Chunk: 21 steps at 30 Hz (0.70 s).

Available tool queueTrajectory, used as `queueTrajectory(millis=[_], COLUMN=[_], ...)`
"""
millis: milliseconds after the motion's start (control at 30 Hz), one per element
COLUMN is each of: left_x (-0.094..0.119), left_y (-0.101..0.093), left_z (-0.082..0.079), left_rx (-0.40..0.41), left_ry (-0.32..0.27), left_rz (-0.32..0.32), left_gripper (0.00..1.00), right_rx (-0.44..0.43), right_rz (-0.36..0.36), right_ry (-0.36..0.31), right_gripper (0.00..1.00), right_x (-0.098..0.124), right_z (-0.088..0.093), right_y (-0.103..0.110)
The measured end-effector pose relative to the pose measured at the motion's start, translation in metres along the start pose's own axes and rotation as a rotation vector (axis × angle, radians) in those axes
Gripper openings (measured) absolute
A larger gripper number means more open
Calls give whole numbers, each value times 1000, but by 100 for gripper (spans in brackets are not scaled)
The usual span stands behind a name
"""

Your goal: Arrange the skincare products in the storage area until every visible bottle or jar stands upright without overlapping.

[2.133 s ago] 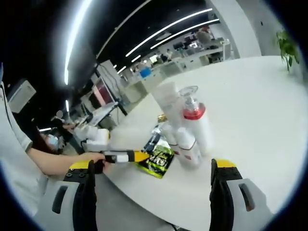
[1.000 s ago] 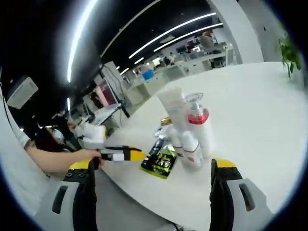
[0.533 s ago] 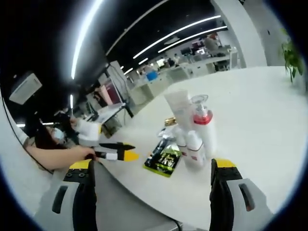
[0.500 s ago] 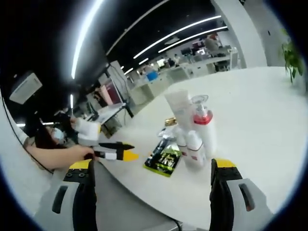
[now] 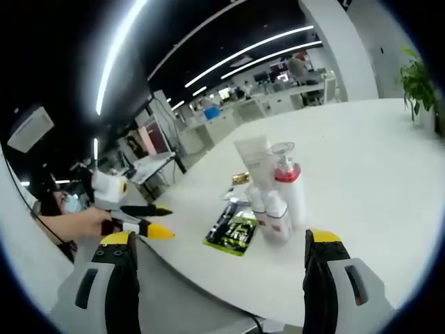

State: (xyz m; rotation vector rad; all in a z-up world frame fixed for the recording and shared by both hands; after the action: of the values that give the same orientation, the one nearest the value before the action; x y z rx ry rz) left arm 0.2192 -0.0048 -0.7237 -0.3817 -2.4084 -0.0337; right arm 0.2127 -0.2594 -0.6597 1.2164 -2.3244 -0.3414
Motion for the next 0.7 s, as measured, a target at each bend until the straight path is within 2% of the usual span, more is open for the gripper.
queueTrajectory(millis=[67, 233, 367, 567, 633, 700], left_x=[4, 12, 14, 16, 17, 20], left_y=[6, 22, 35, 39, 45, 42], left_z=[-3, -7, -5, 3, 6, 5], left_rx=[8, 10, 8, -20, -22, -19], left_ry=[0, 0, -1, -1, -1, -5], left_rz=[6, 34, 44, 79, 90, 105], left_gripper=[78, 87, 90, 97, 97, 98], right_rx=[1, -7, -2, -8, -5, -7], right_rz=[13, 39, 65, 122, 131, 137], right_ry=[22, -14, -25, -48, -38, -37], right_gripper=[99, 99, 99, 99, 99, 99], right_x=[-4, -13, -24, -44, -51, -55], right_z=[1, -11, -16, -13, -10, -8], right_y=[0, 0, 3, 8, 12, 16])
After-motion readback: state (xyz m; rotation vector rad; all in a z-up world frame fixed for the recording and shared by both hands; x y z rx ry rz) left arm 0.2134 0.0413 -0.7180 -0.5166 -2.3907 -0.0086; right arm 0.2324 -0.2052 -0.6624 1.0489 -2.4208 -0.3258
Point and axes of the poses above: the point that each gripper's makers call its tool centre point, and the gripper's own axes: x roughly backward along the fingers, y roughly to its left, z roughly out of its underside, the point moved 3 cm from there along x, roughly backward along the fingers, and after that the axes turned 9 degrees about -z, right-handed, at the moved point
